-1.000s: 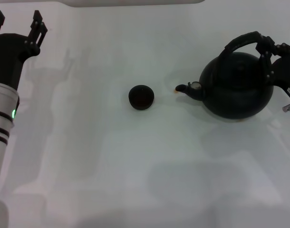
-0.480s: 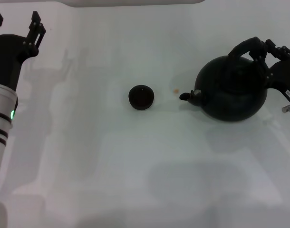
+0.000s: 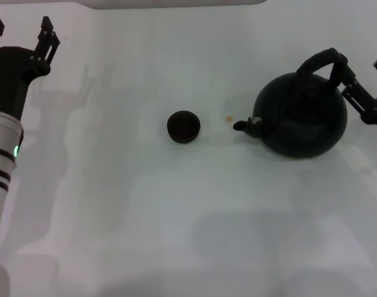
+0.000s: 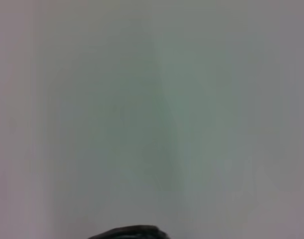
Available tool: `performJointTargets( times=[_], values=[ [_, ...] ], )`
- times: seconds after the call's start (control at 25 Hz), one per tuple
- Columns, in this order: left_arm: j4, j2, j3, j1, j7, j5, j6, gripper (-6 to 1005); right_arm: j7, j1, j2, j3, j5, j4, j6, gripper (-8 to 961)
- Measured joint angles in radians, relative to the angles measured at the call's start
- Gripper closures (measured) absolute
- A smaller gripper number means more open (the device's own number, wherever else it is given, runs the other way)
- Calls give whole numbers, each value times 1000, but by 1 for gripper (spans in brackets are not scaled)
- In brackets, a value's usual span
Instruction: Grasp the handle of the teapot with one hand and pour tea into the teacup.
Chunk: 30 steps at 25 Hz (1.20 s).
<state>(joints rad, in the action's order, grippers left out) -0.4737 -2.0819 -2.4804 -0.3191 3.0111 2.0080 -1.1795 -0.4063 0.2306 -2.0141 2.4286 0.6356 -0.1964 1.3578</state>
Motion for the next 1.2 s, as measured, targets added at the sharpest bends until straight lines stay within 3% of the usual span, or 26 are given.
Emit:
performJointTargets(
  times=[0.24,0.44,1.2],
  values=[
    [0,-3,1,-5,0,-30,0,139,9,-71,-8,-53,3,10,48,77],
    [0,-2,1,-20,0,-42,6,140,10,-78,-11,-102,4,10,43,78],
    [50,-2,-3,-21,1,-41,9,140,297,-77,-14,-103,68,-39,17,82]
  ],
)
